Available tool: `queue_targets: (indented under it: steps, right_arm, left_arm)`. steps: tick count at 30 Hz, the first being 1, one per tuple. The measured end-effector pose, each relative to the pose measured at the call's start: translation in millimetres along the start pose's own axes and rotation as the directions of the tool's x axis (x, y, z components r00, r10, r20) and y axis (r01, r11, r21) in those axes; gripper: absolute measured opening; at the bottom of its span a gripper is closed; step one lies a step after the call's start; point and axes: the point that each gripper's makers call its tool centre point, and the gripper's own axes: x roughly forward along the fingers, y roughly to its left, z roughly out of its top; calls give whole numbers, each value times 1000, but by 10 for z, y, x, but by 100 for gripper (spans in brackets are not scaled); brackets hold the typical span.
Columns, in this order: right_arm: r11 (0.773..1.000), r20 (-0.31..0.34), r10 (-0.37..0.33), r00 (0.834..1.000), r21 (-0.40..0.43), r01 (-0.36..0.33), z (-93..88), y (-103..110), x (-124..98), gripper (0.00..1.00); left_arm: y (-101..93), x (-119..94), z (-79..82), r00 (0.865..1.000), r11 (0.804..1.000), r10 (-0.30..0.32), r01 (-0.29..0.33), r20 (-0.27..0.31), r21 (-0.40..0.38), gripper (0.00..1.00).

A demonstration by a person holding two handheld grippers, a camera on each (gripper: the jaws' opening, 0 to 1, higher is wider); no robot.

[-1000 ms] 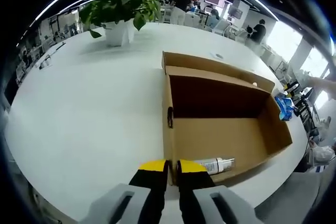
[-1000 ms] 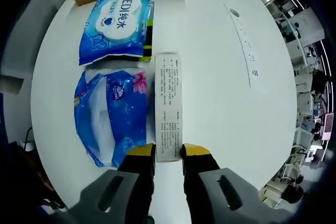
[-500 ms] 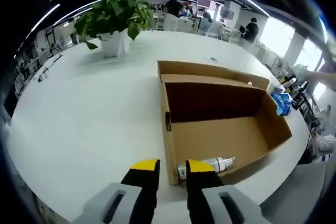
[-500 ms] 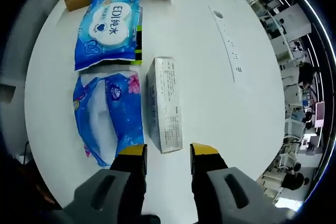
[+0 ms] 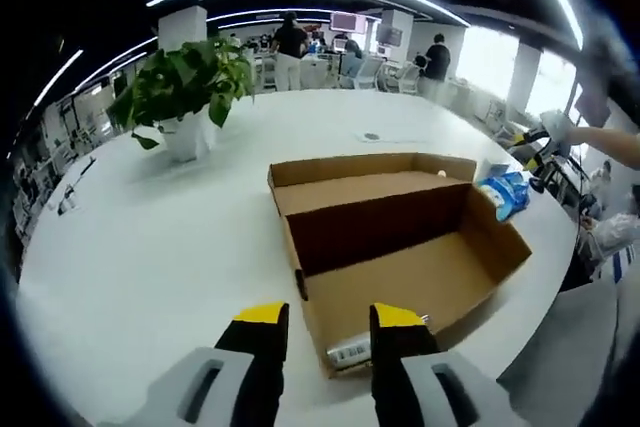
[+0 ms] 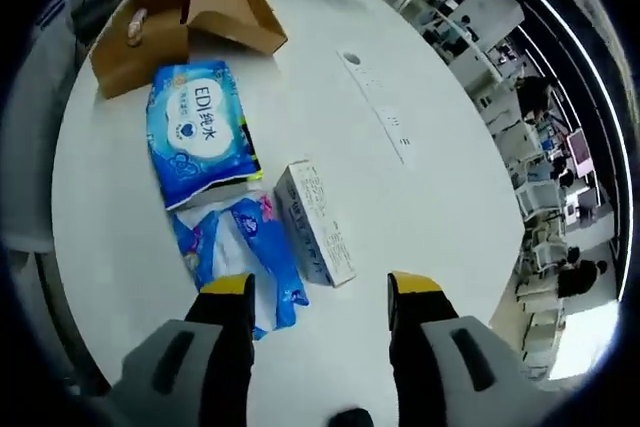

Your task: Operate the shoe box by opening the lid, removing the specified soft item, and placing it in the target area until the item is outside and the box remains undamaged.

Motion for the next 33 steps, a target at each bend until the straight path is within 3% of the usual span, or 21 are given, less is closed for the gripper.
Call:
queue_targets:
  steps: [3,5,12,19,20,24,27,33]
  right_arm:
    - [998,43,-26,999,62,24,40,119,-130,68]
    - [994,60,-35,998,108,28,44,225,-209,72]
    - [973,124,-64,990,228,34,72,599,-409,82]
    - [955,169,-62,984,296,10,97,1005,-541,90]
    - [926,200,-92,975,378,10,184,1146,-639,90]
    - [923,256,-109,961,384,2,363,1297,-771,90]
    - [918,281,-115,953,397,-7,449,1365,-820,90]
    - [921,322,-105,941,387,-30,611,1544,-896,91]
  left_arm:
    - [-80,20,65,999,996,-54,54,-11,77,36]
    - [-156,39,71,994,987,-101,105,-40,124,38]
    - [-280,131,124,979,932,-164,193,-118,307,42]
    - [-336,189,162,964,882,-190,250,-185,399,46]
    - [-394,221,157,950,848,-207,293,-233,442,45]
    - [-440,284,114,931,805,-214,340,-297,486,44]
    - [-511,325,45,906,765,-231,394,-355,509,44]
    - [-555,419,-51,873,699,-229,456,-431,550,45]
